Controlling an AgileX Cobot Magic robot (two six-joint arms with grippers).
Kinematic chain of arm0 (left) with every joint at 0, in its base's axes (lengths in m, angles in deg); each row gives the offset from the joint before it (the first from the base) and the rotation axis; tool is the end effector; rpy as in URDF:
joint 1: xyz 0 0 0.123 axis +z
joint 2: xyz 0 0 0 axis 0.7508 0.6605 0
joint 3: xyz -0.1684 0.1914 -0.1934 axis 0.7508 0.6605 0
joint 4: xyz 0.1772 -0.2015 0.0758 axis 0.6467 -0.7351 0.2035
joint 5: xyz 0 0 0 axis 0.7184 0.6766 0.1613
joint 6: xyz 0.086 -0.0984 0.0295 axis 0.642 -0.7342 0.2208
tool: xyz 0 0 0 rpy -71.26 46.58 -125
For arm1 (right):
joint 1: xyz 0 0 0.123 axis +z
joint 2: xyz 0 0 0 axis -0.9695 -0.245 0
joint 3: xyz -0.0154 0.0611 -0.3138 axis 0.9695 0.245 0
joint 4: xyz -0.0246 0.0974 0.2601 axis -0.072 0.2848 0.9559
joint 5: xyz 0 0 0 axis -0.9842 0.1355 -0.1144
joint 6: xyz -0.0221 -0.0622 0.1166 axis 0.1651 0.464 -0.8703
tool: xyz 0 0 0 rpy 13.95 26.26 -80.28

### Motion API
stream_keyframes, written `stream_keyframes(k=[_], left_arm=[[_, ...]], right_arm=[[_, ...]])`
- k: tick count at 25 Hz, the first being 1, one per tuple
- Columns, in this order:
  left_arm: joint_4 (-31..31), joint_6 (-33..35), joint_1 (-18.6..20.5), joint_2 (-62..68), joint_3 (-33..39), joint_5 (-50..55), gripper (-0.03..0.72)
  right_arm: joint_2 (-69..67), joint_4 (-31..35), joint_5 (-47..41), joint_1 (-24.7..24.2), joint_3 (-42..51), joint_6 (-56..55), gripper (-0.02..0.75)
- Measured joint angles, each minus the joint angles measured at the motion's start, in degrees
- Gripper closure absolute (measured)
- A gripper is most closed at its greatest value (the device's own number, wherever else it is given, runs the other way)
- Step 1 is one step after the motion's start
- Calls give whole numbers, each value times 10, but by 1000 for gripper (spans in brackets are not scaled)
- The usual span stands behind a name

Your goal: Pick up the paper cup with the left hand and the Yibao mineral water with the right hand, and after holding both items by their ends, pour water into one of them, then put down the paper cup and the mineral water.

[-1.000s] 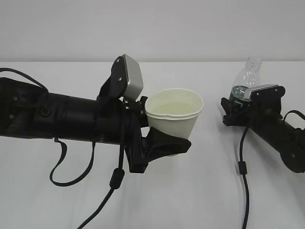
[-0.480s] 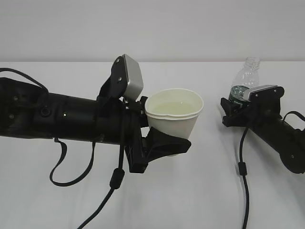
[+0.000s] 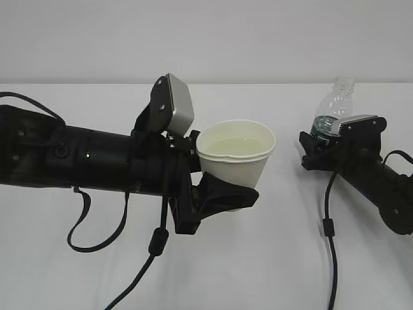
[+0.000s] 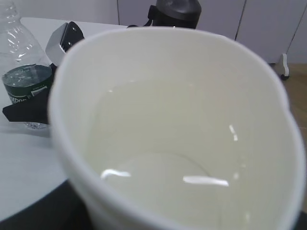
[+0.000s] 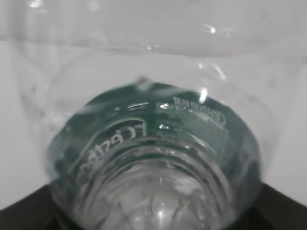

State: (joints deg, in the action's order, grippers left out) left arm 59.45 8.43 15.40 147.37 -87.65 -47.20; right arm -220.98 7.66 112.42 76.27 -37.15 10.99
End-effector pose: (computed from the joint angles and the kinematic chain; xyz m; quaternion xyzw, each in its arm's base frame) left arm 0.2813 -0.2961 0.1875 0.5139 0.6274 -0.3847 0.4407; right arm 0.4640 0.0364 0.0305 -0.1105 0.7546 0.0725 0.6428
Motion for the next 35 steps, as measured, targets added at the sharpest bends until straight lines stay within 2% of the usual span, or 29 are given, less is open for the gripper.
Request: stream_keyframes(k=[8, 28, 35], left_arm=[[0, 0, 0, 0, 0, 3, 259], [0, 0, 0, 0, 0, 14, 260], [0, 0, 0, 0, 0, 19, 260]], right_arm=[[-2, 2, -1, 0, 0, -25, 174], [-2, 2, 0, 0, 41, -43, 165], [13, -23, -17, 0, 50, -61, 164]])
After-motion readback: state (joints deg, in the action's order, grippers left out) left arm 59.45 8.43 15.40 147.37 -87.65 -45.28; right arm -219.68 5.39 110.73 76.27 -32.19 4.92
